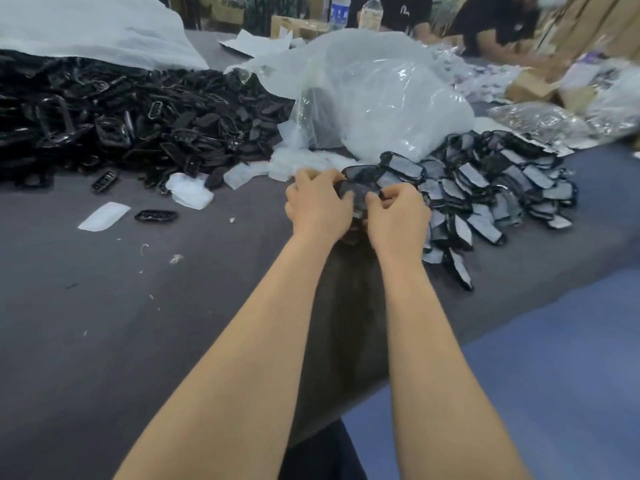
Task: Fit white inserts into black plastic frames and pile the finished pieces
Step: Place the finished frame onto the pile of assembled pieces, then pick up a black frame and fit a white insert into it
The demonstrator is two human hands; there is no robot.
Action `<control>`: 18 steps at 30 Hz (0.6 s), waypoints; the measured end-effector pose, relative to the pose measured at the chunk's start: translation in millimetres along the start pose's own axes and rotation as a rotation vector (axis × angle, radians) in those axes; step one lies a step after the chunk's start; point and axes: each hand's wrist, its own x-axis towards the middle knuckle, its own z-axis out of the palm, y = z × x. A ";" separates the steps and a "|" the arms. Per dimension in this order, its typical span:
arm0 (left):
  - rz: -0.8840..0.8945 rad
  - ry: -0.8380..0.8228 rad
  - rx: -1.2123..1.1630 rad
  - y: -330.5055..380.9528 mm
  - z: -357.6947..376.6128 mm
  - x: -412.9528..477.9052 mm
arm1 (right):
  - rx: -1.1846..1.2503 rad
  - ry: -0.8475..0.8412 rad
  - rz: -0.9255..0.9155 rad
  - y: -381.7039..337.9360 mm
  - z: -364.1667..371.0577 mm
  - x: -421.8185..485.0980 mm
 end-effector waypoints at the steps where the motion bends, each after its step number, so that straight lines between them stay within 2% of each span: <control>1: -0.008 -0.004 0.021 -0.5 4.3 0.5 | -0.047 0.008 -0.003 1.4 -0.7 0.9; 4: -0.019 0.021 0.036 -1.4 13.0 1.4 | -0.133 0.016 0.042 0.5 1.1 4.5; 13: -0.044 0.044 0.090 -4.4 14.3 0.6 | -0.164 0.019 0.046 -1.1 5.0 1.6; 16: -0.038 0.060 0.015 -2.8 11.2 -1.8 | -0.146 0.048 0.016 -7.4 3.9 -1.1; 18: -0.012 0.116 -0.117 -5.0 0.7 -1.0 | -0.123 0.087 -0.032 -14.5 6.3 -4.5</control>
